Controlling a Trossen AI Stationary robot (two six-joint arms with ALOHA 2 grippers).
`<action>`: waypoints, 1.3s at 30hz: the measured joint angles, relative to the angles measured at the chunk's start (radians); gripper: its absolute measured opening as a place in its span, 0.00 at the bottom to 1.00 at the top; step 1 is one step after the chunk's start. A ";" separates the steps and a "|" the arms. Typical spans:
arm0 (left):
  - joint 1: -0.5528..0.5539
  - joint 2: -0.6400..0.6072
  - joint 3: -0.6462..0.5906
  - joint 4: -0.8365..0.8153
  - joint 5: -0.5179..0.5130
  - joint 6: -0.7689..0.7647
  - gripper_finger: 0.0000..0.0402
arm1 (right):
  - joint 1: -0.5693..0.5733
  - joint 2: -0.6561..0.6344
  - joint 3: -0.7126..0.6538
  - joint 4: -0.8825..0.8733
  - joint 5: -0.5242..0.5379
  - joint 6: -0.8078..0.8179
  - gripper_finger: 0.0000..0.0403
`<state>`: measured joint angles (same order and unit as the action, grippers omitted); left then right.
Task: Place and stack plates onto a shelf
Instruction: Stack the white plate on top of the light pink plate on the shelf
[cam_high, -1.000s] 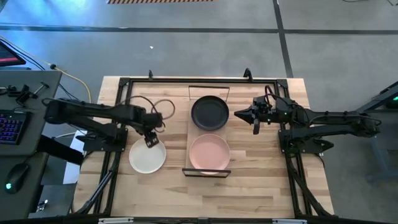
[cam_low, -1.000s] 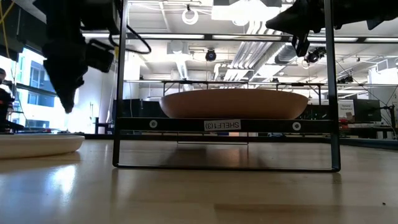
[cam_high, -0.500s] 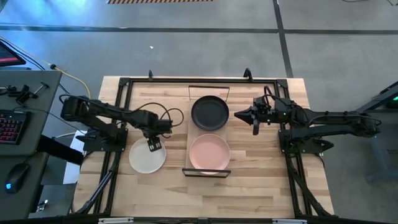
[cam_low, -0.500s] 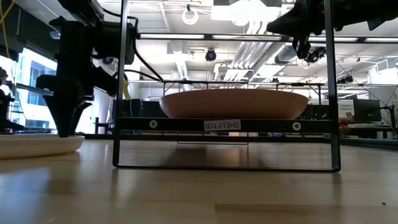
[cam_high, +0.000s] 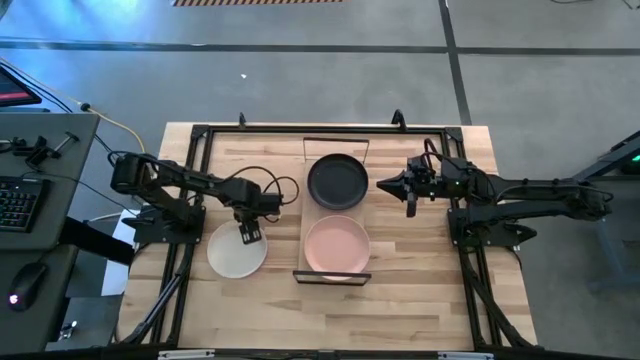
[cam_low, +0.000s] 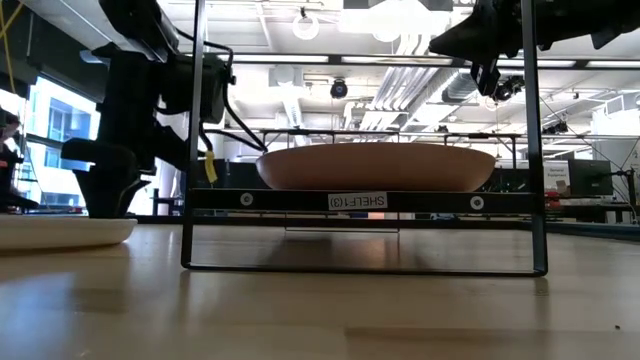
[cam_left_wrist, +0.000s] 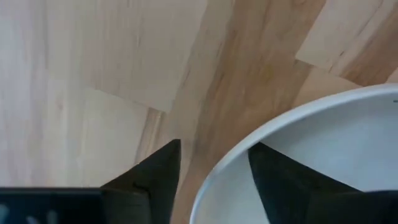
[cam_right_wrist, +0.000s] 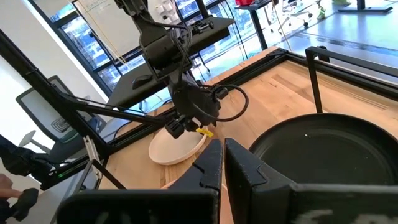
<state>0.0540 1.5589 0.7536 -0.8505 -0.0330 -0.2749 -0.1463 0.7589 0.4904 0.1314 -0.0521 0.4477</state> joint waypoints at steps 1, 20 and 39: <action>-0.001 -0.004 0.000 0.001 0.001 -0.001 0.42 | 0.000 0.000 0.000 0.000 0.000 0.000 0.00; 0.161 -0.342 0.067 -0.229 0.140 -0.223 0.00 | 0.000 0.001 0.000 0.000 0.000 0.008 0.00; 0.321 -0.173 0.650 -0.430 -0.013 0.003 0.00 | 0.002 0.001 0.000 0.000 0.000 0.026 0.00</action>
<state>0.3748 1.3856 1.4033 -1.2804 -0.0464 -0.2720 -0.1439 0.7601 0.4904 0.1318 -0.0525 0.4735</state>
